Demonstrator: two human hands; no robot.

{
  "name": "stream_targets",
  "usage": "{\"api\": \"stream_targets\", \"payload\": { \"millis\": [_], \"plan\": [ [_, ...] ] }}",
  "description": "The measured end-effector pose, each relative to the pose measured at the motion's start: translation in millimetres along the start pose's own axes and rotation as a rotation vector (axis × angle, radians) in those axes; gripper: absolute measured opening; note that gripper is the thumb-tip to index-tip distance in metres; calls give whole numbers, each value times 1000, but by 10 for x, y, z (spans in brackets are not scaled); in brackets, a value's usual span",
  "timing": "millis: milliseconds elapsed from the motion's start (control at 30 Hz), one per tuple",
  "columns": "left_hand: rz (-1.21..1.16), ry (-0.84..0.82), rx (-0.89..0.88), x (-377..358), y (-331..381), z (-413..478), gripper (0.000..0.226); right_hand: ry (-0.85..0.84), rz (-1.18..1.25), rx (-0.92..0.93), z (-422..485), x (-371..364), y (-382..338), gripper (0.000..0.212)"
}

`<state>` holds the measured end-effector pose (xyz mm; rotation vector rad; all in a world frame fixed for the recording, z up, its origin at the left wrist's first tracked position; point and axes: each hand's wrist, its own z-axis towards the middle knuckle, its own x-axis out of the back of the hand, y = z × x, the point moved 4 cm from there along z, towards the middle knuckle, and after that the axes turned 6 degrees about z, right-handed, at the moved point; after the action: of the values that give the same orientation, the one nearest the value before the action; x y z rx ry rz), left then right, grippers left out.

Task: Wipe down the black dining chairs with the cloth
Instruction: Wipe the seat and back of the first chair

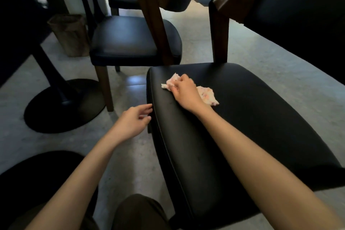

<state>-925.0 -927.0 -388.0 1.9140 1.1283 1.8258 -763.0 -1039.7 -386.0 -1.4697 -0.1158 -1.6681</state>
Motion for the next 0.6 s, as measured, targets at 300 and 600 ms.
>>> {"api": "stream_targets", "payload": {
  "millis": [300, 600],
  "plan": [
    [-190, -39, 45, 12, -14, 3, 51, -308, 258, 282, -1277, 437, -388, 26],
    [-221, -29, 39, -53, -55, -35, 49, 22, 47, -2, 511, -23, 6, 35]
  ]
}}
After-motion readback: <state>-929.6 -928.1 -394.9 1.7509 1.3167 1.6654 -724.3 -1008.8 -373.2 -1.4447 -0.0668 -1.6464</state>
